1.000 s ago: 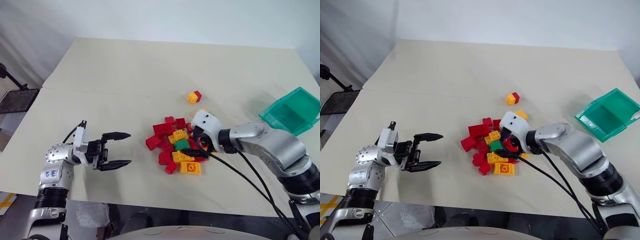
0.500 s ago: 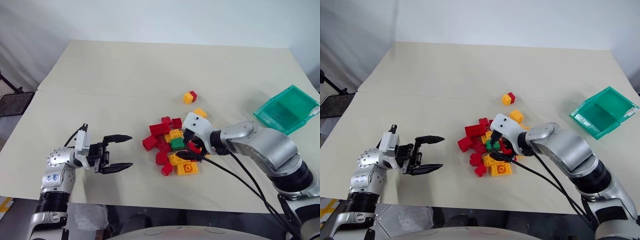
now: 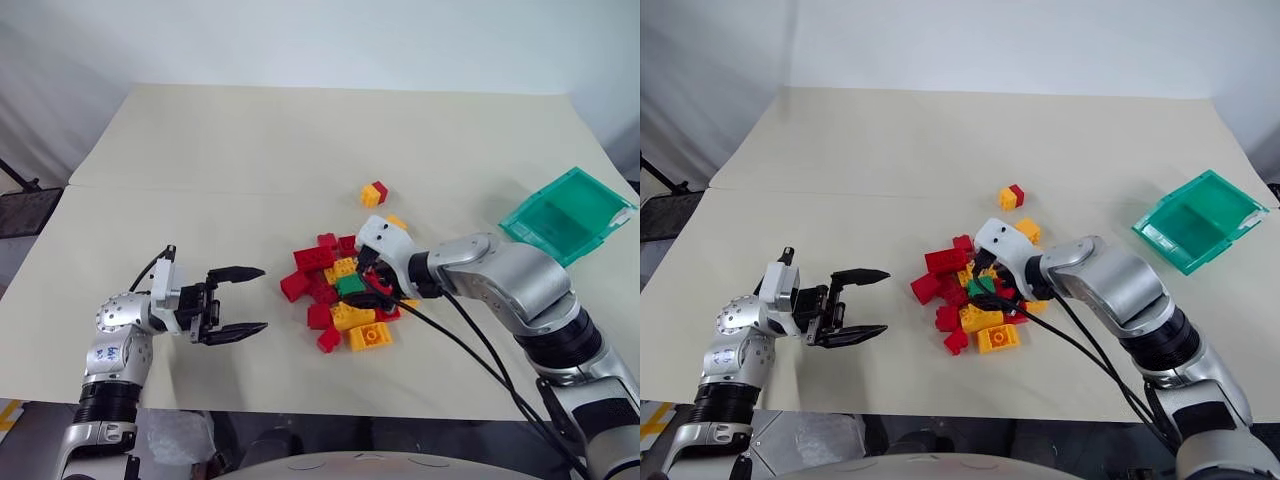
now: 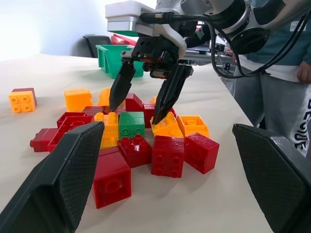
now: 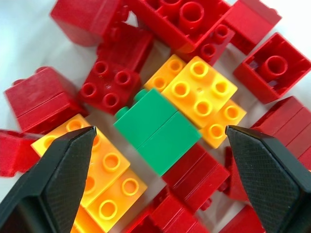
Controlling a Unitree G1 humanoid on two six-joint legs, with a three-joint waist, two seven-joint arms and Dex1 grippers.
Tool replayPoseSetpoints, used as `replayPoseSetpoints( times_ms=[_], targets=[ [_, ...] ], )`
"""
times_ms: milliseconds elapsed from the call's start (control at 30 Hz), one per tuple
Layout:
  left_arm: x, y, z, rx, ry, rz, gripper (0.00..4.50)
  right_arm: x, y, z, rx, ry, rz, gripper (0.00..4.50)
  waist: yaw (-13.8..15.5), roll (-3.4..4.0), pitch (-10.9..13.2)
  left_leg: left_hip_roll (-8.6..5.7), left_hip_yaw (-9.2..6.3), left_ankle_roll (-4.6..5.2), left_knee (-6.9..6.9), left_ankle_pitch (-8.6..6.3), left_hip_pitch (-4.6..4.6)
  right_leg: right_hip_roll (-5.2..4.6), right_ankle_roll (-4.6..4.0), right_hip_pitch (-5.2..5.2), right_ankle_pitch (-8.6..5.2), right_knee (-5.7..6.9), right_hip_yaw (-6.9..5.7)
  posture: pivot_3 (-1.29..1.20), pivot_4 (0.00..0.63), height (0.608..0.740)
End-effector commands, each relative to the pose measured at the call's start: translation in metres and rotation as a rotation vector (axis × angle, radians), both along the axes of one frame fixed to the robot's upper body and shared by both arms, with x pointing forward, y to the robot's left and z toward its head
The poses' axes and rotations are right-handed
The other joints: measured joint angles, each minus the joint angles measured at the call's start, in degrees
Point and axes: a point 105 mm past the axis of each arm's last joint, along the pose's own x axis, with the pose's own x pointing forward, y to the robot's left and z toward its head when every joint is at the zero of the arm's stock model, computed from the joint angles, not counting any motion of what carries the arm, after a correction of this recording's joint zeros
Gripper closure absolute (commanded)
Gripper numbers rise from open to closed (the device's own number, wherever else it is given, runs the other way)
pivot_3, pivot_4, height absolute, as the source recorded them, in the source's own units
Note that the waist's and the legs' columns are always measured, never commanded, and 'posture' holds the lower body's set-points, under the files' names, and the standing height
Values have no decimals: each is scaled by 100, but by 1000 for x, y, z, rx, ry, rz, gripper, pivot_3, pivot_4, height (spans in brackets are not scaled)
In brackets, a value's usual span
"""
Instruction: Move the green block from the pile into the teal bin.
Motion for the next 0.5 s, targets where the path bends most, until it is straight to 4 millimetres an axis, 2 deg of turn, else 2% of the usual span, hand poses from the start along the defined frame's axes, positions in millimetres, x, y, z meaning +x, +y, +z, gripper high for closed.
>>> replayPoseSetpoints(
  times_ms=[33,233,500],
  targets=[
    [0,2,6,3,-36,14,0,-5,-3,-9,-24,58,-4,45,1,0,0,0,-1,0,0,0,-1,0,0,-1,0,0,-1,0,150,740],
    [-1,4,6,3,-31,18,0,-13,-12,14,-6,46,39,45,84,3,2,-6,-9,4,-1,-1,-18,-5,1,-8,0,-12,-8,0,150,740],
    [1,2,6,1,-34,17,0,-5,-3,-9,-21,68,5,45,96,3,2,-6,-6,4,-2,-1,-17,-4,1,-8,1,-10,-8,0,150,740]
  ],
)
